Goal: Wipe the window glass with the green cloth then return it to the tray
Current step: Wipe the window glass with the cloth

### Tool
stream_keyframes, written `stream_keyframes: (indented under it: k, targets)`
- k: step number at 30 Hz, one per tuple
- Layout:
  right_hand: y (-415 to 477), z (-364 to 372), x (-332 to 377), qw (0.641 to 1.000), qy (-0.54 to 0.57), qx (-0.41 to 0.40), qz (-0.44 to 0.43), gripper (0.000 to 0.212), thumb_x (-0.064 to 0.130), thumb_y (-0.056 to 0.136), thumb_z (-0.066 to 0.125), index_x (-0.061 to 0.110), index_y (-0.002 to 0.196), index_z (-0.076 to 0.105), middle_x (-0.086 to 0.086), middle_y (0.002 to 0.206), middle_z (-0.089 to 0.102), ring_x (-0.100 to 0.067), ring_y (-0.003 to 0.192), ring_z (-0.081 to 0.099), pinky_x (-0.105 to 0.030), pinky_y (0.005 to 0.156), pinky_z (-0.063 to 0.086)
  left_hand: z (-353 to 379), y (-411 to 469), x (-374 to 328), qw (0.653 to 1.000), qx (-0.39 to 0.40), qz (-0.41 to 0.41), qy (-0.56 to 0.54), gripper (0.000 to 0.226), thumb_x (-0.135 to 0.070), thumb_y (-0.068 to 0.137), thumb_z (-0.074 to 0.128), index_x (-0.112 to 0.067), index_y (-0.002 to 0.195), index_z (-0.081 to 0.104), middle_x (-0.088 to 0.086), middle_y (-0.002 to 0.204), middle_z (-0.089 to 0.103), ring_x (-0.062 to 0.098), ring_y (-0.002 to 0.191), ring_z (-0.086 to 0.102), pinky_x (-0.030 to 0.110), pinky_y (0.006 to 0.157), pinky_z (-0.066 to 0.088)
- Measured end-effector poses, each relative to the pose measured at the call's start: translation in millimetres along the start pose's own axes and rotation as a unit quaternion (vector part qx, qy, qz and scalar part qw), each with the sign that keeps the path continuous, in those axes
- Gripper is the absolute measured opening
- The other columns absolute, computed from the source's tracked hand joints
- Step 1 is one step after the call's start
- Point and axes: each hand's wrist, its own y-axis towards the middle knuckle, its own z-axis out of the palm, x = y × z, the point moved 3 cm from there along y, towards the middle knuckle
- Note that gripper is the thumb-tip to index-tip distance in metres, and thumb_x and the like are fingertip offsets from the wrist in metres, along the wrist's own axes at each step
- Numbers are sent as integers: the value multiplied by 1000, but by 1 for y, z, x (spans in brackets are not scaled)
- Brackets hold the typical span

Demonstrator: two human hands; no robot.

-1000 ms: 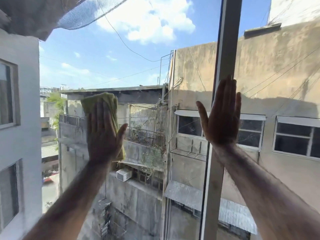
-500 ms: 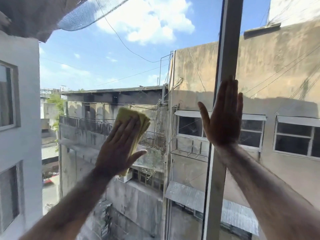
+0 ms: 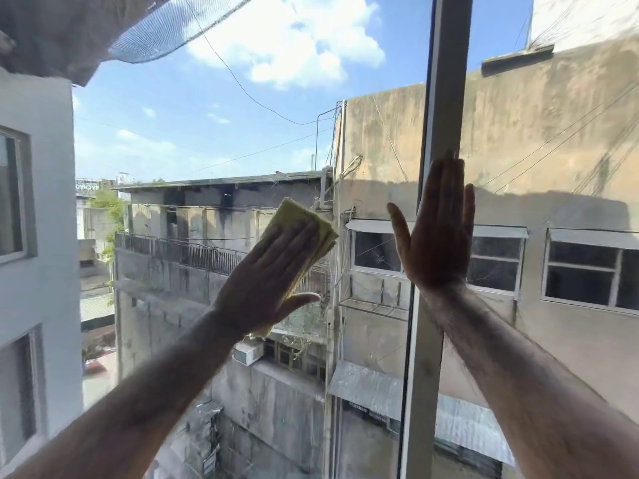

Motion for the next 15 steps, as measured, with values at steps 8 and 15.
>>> stream_keyframes:
  k: [8,15]
  targets:
    - [0,1,0,1000,3,7,6,89,68,109,25,1,168,14,-17,178,13,-28,167,14,-54,134,24,-33,21,115,886,-100,-450,-44,88,-67,106,21,-2,165,15,20,174,19,34,162,19,51,132,21]
    - [1,-2,1,1000,17,11,9,89,67,109,23,0,168,16,-17,178,14,-28,167,15,-55,133,24,-37,97,46,951,-47,-300,-56,99,-75,99,16,0,164,14,20,174,17,32,163,15,49,134,17]
